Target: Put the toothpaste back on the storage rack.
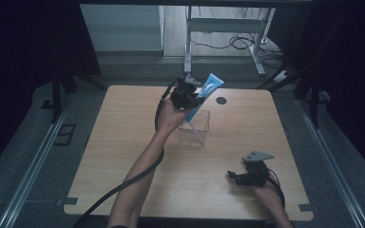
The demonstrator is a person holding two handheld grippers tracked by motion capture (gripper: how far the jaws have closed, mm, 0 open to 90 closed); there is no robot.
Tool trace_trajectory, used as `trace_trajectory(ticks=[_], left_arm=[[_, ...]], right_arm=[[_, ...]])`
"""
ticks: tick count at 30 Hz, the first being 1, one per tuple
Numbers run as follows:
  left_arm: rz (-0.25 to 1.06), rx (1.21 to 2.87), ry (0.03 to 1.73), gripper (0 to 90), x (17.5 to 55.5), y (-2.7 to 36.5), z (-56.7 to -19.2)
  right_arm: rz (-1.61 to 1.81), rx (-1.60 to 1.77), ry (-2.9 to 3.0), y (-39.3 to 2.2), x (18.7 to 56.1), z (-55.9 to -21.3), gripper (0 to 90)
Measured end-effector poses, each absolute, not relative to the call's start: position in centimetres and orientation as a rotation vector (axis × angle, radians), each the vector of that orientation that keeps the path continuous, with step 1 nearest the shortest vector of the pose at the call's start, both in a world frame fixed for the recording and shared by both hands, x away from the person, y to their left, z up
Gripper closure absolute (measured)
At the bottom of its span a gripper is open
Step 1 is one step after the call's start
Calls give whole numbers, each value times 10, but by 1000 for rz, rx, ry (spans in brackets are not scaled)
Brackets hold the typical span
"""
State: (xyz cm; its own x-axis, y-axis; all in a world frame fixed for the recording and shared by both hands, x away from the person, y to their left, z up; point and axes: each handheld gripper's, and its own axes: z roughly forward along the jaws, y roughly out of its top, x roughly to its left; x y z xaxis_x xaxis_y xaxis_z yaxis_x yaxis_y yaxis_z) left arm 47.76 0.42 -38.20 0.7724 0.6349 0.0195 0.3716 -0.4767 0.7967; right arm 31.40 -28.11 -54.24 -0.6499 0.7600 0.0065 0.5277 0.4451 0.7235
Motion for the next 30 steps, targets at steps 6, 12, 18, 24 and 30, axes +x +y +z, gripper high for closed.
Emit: trace_trajectory(ticks=[6, 12, 18, 24, 30], left_arm=[[404, 2124, 743, 747, 477, 0, -390], [412, 2124, 741, 746, 476, -4, -396], [409, 2126, 740, 746, 475, -5, -403], [410, 2125, 745, 746, 474, -6, -411], [409, 2122, 746, 745, 473, -7, -418]], right_arm=[[1024, 1099, 2381, -281, 314, -542, 125], [1023, 1099, 2382, -281, 314, -542, 125], [1024, 1099, 2381, -281, 314, -542, 125], [1024, 1099, 2380, -281, 314, -542, 125], [1024, 1099, 2381, -281, 314, -542, 125]])
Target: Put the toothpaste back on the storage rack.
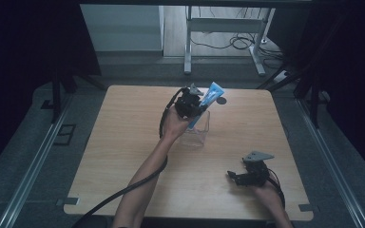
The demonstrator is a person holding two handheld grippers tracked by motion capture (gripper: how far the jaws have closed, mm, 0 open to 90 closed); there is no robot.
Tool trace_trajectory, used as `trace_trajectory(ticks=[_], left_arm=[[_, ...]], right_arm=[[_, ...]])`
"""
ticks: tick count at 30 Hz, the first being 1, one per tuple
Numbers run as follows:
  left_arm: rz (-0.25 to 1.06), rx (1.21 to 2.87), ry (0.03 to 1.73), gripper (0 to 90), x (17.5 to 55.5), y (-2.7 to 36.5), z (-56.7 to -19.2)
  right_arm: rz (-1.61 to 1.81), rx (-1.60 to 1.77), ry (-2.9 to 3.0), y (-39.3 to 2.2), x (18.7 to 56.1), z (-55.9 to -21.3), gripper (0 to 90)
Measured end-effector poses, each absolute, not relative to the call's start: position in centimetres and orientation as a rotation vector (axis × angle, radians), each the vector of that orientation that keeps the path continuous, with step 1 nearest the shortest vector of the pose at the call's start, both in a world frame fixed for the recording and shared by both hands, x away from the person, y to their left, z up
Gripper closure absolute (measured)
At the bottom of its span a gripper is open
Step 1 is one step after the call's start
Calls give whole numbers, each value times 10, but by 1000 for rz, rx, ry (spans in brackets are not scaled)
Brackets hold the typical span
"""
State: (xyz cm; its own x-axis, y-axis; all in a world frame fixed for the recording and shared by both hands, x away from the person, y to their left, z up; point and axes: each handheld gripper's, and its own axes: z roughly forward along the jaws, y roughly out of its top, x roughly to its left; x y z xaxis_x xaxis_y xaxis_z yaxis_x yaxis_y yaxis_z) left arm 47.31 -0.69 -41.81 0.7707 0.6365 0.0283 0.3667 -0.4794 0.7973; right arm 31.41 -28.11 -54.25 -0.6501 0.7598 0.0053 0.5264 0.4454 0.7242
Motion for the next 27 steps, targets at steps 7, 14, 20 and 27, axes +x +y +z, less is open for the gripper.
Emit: trace_trajectory(ticks=[7, 14, 20, 27], left_arm=[[416, 2115, 757, 744, 471, -6, -425], [415, 2112, 756, 743, 469, -6, -430], [424, 2111, 753, 740, 466, -8, -433], [438, 2133, 748, 739, 463, -13, -439]], right_arm=[[1023, 1100, 2381, -281, 314, -542, 125], [1023, 1100, 2380, -281, 314, -542, 125], [1023, 1100, 2381, -281, 314, -542, 125], [1023, 1099, 2380, -281, 314, -542, 125]])
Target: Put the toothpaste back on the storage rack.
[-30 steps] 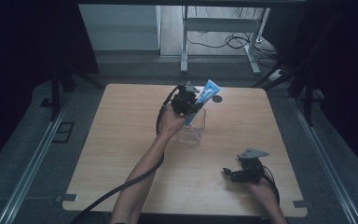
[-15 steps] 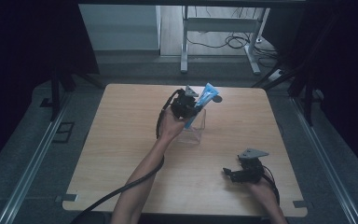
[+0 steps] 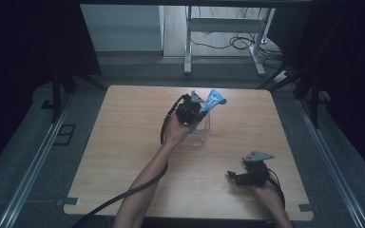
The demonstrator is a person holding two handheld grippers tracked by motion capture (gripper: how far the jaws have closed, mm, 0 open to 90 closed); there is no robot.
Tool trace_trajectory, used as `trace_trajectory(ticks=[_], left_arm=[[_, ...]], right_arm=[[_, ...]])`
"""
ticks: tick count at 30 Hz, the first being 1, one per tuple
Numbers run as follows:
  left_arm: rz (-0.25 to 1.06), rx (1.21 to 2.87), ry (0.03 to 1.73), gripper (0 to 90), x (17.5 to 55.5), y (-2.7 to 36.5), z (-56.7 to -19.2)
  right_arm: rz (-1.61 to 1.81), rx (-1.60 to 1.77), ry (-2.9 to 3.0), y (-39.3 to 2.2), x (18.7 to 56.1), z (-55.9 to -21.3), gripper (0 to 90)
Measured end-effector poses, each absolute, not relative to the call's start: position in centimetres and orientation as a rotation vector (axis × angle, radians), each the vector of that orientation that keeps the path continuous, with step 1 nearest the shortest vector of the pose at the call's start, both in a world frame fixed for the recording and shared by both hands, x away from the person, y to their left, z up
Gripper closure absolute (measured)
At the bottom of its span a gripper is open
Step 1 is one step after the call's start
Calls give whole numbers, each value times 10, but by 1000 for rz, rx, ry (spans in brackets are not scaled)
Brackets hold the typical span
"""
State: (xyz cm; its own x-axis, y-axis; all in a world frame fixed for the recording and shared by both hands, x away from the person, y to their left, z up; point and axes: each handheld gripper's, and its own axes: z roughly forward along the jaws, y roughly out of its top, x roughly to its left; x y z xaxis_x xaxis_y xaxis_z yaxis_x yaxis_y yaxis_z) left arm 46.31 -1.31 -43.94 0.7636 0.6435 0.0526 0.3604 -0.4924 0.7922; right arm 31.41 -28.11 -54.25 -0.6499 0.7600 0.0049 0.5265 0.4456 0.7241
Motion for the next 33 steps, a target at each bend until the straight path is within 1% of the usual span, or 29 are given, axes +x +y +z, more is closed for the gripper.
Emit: trace_trajectory(ticks=[13, 33], left_arm=[[432, 2132, 755, 731, 461, -10, -445], [421, 2142, 714, 717, 453, -1, -451]], right_arm=[[1023, 1099, 2382, -281, 314, -542, 125], [1022, 1098, 2382, -281, 314, -542, 125]])
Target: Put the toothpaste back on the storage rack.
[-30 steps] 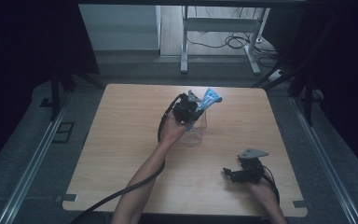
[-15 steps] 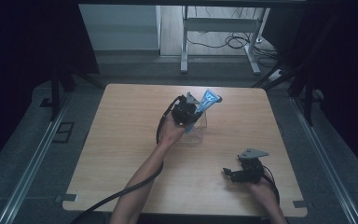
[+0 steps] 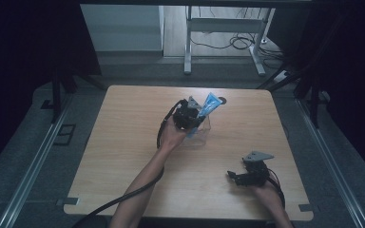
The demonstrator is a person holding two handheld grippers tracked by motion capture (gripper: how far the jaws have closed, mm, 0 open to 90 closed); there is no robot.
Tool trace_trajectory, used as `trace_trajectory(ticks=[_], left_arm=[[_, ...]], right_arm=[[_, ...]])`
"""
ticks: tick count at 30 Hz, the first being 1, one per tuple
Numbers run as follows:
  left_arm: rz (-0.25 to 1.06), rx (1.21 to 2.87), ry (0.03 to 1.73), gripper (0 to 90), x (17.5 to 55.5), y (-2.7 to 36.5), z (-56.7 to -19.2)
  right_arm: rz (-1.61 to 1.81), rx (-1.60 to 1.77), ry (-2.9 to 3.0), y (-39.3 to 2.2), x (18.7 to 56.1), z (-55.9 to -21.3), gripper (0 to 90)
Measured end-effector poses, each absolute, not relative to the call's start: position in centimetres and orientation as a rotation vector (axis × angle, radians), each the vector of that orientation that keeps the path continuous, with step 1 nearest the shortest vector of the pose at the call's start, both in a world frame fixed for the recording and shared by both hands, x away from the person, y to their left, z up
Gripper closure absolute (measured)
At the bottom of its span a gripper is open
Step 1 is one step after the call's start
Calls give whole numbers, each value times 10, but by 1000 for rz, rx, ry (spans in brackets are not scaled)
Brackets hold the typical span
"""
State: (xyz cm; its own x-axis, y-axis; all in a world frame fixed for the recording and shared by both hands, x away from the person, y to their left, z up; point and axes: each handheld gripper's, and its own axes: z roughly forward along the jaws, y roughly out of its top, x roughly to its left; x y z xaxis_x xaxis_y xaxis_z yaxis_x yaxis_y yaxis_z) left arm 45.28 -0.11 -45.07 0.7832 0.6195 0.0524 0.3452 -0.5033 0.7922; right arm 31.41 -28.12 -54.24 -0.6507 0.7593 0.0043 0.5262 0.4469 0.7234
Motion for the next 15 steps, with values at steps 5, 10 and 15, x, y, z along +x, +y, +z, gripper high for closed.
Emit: trace_trajectory(ticks=[5, 10, 15], left_arm=[[421, 2156, 700, 708, 451, 0, -452], [420, 2175, 691, 699, 448, 0, -453], [433, 2202, 684, 674, 446, -1, -454]], right_arm=[[1022, 1099, 2382, -281, 314, -542, 125], [1022, 1099, 2382, -281, 314, -542, 124], [1022, 1099, 2382, -281, 314, -542, 124]])
